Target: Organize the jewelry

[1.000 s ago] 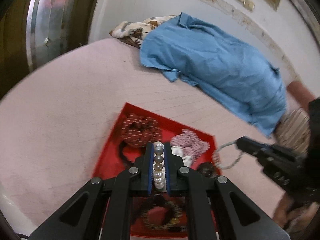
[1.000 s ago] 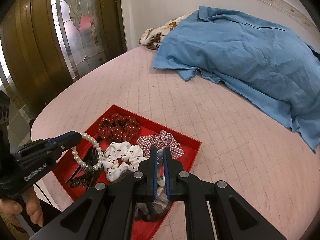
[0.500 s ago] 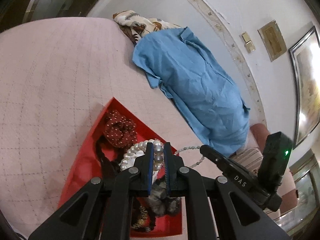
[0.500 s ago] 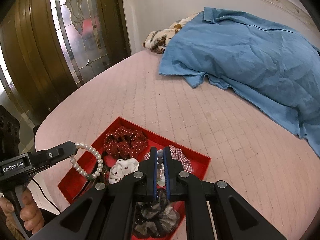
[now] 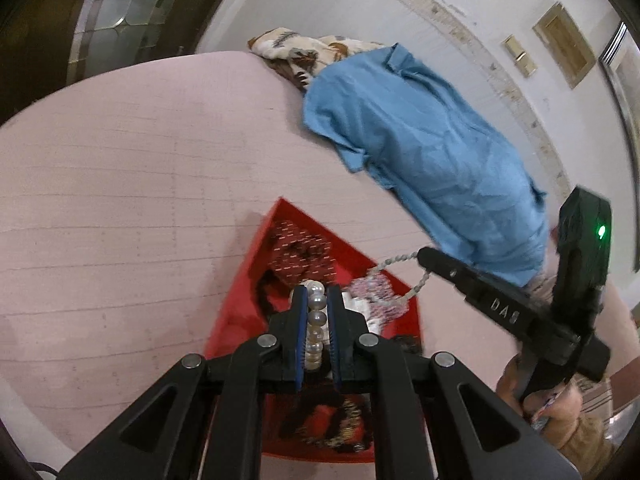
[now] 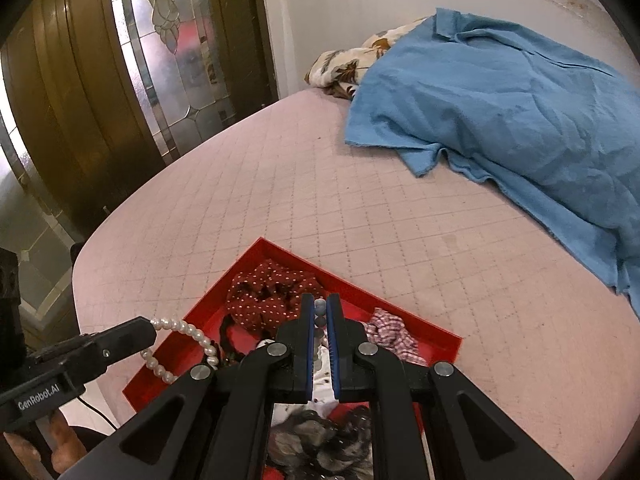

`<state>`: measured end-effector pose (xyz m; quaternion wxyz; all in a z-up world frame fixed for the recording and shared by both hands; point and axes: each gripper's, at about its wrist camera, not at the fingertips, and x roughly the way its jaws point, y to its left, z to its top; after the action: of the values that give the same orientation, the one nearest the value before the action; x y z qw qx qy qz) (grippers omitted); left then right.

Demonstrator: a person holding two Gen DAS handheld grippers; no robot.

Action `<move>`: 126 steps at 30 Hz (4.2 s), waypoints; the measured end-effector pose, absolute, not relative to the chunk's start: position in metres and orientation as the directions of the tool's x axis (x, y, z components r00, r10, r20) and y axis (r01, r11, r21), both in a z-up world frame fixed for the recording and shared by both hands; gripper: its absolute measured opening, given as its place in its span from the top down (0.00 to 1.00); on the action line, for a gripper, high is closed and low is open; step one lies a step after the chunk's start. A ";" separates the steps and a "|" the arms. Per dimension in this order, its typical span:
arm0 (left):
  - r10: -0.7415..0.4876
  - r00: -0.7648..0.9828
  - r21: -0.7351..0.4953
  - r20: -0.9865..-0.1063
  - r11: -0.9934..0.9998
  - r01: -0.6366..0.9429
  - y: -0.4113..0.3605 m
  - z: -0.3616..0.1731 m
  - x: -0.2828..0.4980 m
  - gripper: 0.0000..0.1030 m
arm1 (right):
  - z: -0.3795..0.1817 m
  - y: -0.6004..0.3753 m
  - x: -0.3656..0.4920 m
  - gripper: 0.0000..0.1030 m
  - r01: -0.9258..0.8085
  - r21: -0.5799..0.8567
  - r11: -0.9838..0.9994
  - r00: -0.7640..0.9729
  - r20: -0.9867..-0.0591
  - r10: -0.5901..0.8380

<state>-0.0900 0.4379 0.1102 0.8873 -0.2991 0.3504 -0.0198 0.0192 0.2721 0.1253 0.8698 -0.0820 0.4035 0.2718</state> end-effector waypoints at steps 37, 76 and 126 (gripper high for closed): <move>0.025 0.603 -0.169 -0.797 0.950 -0.262 0.414 0.090 -0.082 0.91 | 0.044 0.279 0.062 0.93 -0.431 0.079 0.899 0.410 -0.870 0.274; 0.043 0.695 -0.135 -0.718 0.971 -0.199 0.394 0.105 -0.091 0.47 | 0.085 0.236 0.020 0.56 -0.394 0.142 0.908 0.500 -0.795 0.342; 0.286 0.798 0.062 -0.531 0.952 -0.300 0.251 0.160 -0.211 0.00 | 0.103 0.071 -0.179 0.30 -0.295 0.000 0.955 0.767 -0.597 0.237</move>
<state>-0.2110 0.2508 0.1600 0.9481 -0.0127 0.2777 0.1545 -0.1794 0.0708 0.1035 0.9387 -0.0470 0.3107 0.1417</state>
